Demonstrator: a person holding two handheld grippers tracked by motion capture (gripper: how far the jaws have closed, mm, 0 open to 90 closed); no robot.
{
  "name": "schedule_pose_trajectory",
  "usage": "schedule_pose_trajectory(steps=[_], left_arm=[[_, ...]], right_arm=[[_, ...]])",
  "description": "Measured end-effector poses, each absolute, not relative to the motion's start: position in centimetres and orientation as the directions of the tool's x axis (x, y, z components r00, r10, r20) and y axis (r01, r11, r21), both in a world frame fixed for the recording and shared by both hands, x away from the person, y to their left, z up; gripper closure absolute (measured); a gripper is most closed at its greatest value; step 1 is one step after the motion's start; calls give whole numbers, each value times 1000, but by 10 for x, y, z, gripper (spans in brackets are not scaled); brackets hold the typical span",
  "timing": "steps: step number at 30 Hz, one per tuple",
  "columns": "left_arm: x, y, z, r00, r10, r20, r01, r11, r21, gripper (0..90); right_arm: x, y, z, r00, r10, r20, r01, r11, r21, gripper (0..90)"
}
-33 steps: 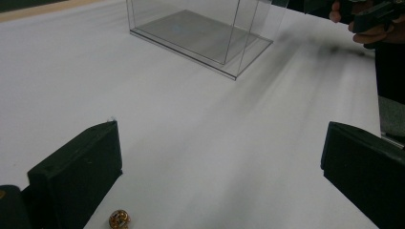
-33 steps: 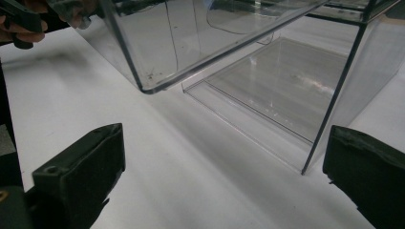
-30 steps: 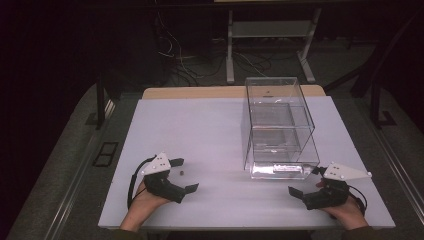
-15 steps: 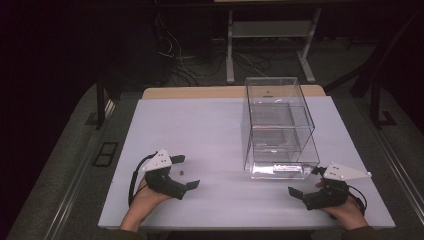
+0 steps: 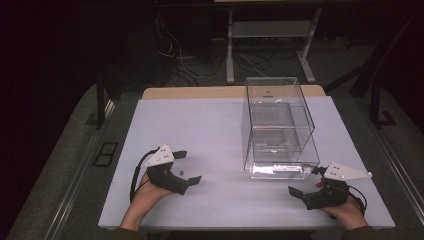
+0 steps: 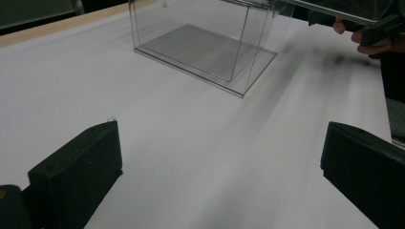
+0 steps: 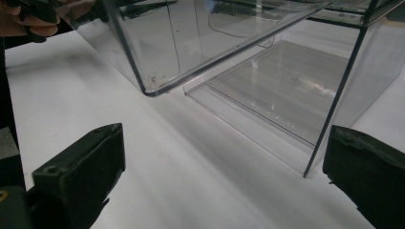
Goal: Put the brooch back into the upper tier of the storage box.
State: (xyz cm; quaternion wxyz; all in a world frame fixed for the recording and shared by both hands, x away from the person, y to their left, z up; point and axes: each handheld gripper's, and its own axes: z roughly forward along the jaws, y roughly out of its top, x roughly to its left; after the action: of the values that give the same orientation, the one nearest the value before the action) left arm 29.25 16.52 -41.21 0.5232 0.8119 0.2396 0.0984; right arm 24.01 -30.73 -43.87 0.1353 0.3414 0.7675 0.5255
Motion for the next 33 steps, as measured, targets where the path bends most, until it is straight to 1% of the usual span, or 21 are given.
schedule_pose_trajectory(steps=[6,13,23,33], left_arm=[[300,162,-412,869,487,-83,281,-348,894,0],[309,161,-414,864,494,-96,292,-336,895,0],[314,172,-417,838,537,-95,314,-333,889,0],[314,181,-420,827,556,-85,322,-344,882,4]], right_arm=[[240,-308,-439,-729,668,149,381,216,899,4],[240,-309,-439,-726,671,152,384,211,899,4],[240,-308,-439,-733,664,149,380,217,899,4],[240,-308,-439,-732,664,151,381,216,899,4]])
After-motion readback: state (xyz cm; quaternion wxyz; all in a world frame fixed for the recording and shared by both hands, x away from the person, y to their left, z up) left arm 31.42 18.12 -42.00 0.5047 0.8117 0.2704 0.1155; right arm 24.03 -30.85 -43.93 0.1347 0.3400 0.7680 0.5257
